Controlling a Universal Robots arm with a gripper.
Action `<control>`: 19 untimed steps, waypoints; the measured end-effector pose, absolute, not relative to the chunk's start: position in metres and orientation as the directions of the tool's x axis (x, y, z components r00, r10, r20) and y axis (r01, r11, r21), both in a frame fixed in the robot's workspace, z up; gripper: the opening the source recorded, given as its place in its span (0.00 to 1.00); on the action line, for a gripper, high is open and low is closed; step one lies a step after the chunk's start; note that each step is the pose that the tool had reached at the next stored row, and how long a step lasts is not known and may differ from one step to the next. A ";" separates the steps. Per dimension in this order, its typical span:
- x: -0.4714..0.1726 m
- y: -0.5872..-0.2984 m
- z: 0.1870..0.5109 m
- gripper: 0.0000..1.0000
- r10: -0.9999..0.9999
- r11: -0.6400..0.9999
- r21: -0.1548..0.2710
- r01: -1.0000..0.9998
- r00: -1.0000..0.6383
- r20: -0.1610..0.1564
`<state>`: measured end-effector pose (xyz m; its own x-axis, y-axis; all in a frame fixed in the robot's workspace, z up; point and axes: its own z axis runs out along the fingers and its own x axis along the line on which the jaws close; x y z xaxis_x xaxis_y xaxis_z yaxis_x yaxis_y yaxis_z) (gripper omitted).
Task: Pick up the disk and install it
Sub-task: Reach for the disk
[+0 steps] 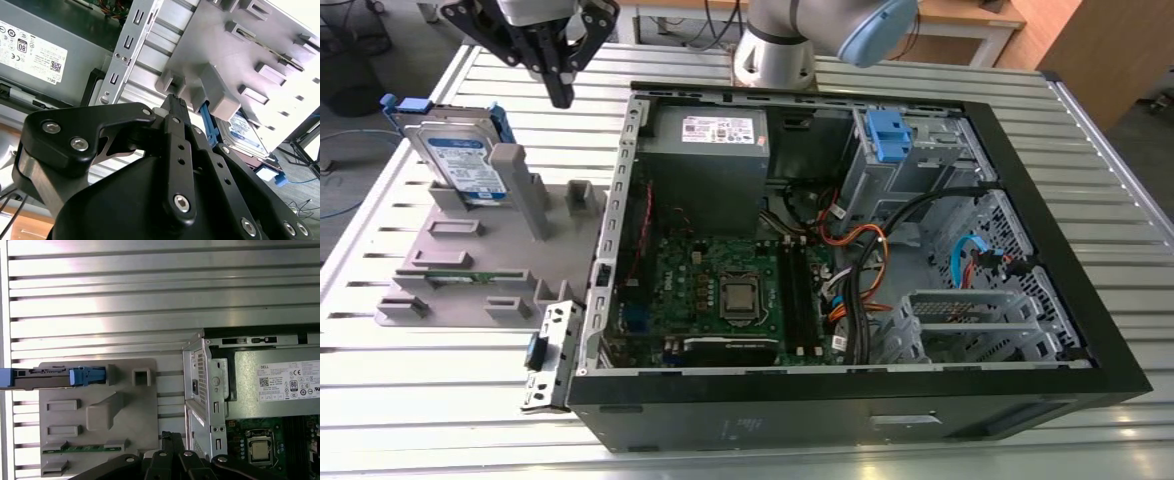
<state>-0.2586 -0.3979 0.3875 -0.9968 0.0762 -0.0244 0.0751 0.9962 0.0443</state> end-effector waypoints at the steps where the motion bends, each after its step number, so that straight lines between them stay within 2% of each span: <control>1: -0.259 -0.398 0.387 0.11 0.076 0.996 0.044 0.075 -0.997 -0.024; 19: -0.266 -0.398 0.386 0.11 0.076 0.996 0.044 0.075 -0.997 -0.024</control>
<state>-0.2659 -0.3978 0.3860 -0.9968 0.0763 -0.0244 0.0752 0.9962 0.0443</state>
